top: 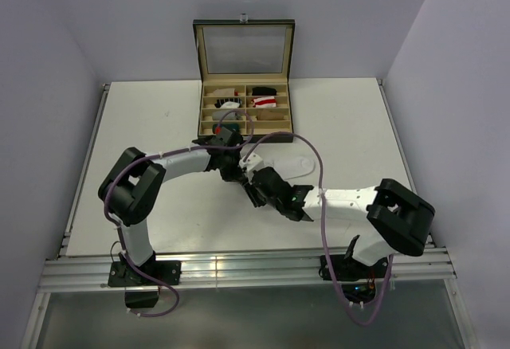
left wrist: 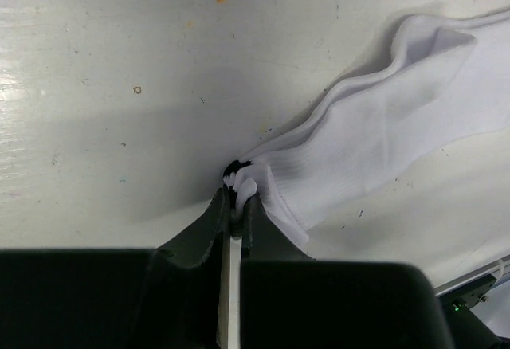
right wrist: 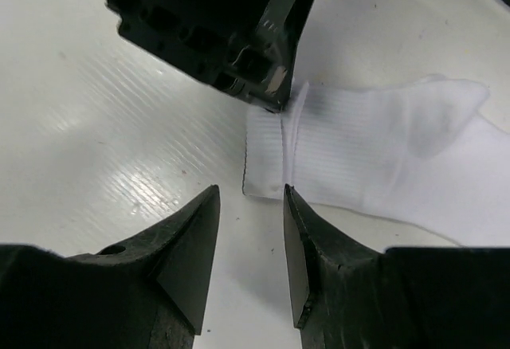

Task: Roll the socks
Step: Roll the sock at the center of the board.

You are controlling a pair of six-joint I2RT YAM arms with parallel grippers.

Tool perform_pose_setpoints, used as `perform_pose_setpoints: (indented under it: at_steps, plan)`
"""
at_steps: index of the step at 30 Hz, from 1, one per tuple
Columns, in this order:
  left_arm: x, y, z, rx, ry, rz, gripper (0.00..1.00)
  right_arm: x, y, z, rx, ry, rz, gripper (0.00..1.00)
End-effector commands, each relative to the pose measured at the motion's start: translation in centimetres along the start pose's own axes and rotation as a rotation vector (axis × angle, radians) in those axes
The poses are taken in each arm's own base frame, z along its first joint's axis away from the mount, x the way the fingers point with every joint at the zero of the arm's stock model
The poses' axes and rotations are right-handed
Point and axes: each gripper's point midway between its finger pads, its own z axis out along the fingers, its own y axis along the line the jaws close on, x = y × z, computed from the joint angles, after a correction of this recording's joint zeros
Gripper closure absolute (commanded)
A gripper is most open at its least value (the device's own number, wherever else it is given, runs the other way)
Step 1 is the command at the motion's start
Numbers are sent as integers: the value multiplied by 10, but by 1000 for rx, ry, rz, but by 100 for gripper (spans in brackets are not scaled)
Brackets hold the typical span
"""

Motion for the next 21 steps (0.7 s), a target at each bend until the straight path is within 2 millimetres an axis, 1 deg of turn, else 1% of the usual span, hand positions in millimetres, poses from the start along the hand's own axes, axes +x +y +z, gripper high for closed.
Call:
perform_pose_setpoints:
  at_steps: [1, 2, 3, 6, 8, 9, 13, 16, 21]
  plan:
    - [2, -1, -3, -15, 21, 38, 97, -22, -9, 6, 130, -69, -84, 55]
    - [2, -1, -3, -16, 20, 38, 97, -21, -2, 7, 122, -66, -100, 55]
    - [0, -1, -4, -18, 17, 38, 97, -18, 0, 10, 124, -56, -113, 55]
    - [0, -2, -4, -17, 20, 39, 97, -16, 7, 14, 130, -49, -148, 55]
    - [0, -3, -4, -14, 20, 39, 97, -17, 8, 16, 142, -49, -168, 55]
    - [1, -2, -4, -17, 21, 38, 97, -13, 9, 18, 145, -39, -182, 55]
    - [3, -2, -2, -12, 29, 34, 97, -11, 14, 25, 142, -26, -201, 55]
    - [3, -2, -3, -11, 28, 33, 97, -3, 16, 31, 132, -1, -215, 55]
    - [0, -3, -4, -13, 18, 34, 96, 16, 15, 38, 135, 58, -240, 58]
